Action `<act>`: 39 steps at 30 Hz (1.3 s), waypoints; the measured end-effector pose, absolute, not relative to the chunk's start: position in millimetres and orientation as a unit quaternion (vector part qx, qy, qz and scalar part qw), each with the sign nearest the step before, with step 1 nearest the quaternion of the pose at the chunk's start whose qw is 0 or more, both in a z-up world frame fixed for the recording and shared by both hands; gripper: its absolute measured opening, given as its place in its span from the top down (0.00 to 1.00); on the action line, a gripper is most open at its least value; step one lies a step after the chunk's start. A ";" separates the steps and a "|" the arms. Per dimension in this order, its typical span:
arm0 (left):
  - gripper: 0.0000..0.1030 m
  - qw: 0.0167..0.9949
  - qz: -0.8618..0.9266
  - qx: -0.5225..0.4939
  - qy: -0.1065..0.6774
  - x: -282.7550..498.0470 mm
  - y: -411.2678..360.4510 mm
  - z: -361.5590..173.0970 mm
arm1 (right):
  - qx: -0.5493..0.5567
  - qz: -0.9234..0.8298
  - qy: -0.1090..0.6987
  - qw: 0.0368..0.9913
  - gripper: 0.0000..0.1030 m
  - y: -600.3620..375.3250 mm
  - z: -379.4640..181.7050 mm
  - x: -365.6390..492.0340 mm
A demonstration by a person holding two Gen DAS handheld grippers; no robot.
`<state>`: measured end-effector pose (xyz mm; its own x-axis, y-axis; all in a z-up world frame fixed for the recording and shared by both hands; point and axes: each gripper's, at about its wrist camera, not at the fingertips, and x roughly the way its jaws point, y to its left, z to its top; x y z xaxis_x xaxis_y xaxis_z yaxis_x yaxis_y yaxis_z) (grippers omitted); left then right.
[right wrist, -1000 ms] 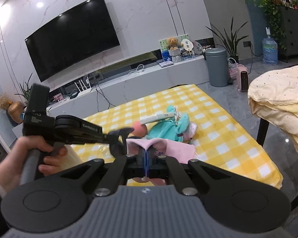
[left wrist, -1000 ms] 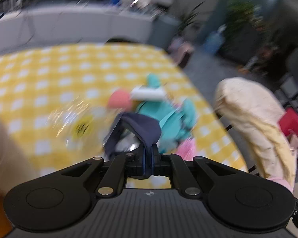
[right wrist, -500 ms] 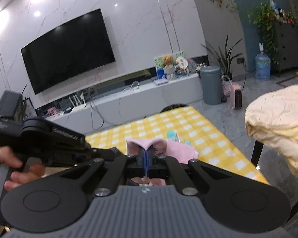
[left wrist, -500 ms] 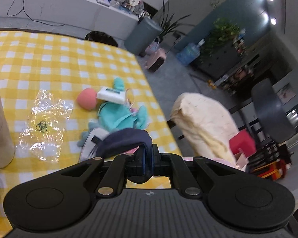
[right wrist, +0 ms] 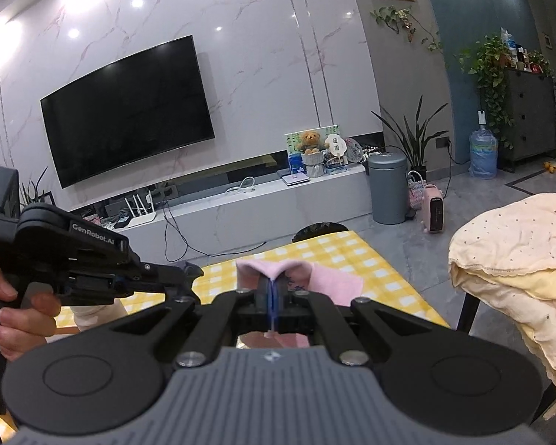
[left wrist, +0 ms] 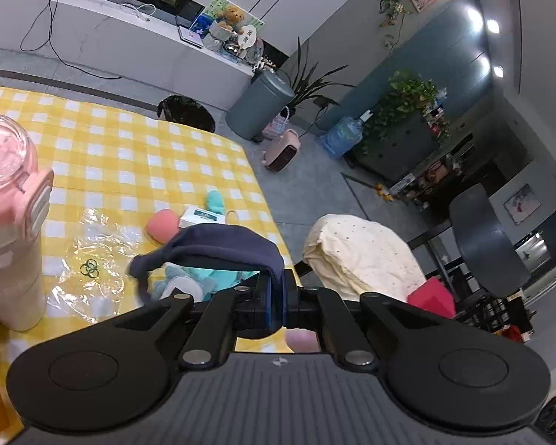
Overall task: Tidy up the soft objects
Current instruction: 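Carry the navy cap and pink towel over the orange box with both tools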
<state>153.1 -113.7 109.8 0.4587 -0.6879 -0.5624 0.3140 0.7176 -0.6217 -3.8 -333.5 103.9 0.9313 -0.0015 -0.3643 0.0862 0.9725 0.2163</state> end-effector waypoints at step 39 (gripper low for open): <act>0.95 0.850 -0.191 -0.331 0.361 103.9 160.1 130.6 | 0.002 0.211 0.174 0.962 1.00 -82.7 133.2 4.5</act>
